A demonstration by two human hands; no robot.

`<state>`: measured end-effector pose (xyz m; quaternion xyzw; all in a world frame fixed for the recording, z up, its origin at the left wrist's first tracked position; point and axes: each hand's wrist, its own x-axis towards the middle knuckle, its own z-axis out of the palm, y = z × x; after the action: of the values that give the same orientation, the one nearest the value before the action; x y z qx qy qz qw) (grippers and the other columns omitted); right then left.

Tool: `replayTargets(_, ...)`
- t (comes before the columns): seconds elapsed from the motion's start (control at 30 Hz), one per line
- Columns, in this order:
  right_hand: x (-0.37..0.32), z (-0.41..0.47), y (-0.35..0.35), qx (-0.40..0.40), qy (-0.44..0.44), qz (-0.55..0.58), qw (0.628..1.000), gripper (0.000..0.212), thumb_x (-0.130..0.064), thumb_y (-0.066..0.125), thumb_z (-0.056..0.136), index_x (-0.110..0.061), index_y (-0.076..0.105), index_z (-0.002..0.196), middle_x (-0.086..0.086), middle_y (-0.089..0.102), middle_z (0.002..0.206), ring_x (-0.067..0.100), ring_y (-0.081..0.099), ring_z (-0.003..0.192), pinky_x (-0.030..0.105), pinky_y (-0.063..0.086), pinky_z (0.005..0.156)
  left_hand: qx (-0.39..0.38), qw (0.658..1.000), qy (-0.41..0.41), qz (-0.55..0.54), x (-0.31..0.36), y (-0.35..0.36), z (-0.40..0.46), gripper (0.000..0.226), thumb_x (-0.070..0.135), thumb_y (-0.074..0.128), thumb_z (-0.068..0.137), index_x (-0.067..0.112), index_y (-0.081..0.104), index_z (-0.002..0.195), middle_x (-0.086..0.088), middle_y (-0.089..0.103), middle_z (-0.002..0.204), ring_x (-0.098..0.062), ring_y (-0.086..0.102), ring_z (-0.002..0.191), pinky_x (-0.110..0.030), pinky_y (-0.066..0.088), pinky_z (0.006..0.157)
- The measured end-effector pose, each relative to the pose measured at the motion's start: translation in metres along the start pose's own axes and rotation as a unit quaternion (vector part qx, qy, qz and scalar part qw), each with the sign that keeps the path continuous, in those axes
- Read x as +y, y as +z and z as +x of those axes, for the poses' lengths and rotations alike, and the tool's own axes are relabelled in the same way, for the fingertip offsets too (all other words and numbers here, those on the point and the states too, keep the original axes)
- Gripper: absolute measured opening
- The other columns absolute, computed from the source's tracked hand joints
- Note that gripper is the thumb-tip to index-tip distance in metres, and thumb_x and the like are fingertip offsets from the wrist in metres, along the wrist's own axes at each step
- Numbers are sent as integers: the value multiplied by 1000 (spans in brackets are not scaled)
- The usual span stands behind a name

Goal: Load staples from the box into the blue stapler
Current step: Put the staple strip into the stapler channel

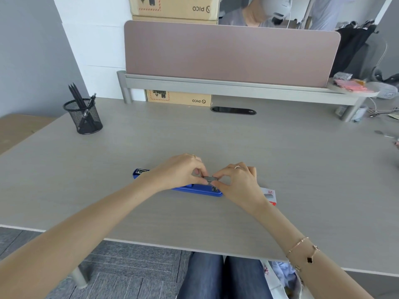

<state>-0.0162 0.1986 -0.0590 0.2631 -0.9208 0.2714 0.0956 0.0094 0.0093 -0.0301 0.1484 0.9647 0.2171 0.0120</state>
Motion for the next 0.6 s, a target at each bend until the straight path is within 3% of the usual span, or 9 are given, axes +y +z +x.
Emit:
replayTargets(0.23, 4, 4, -6, -26, -20, -27, 999, 19, -40, 63, 81, -28, 70, 94, -9, 69, 102, 14, 44, 110, 25, 15, 80, 20, 1000, 2, -10, -2, 8, 3, 19, 42, 68, 82, 28, 73, 93, 12, 62, 86, -5, 57, 81, -26, 46, 69)
replayTargets(0.4, 8, 4, -8, -44, -29, -24, 998, 22, -39, 61, 82, -26, 69, 97, -7, 68, 102, 16, 43, 111, 29, 21, 88, 30, 999, 14, 7, -1, 11, 2, 20, 40, 66, 84, 26, 73, 96, 8, 66, 92, -8, 60, 84, -32, 50, 73)
replayTargets(0.6, 8, 3, -8, -46, -20, -11, 999, 20, -37, 62, 82, -25, 69, 97, -7, 68, 103, 15, 43, 111, 30, 22, 89, 19, 999, 12, 43, -11, 7, -2, 18, 34, 67, 83, 27, 70, 98, 9, 65, 95, -10, 57, 87, -23, 42, 68)
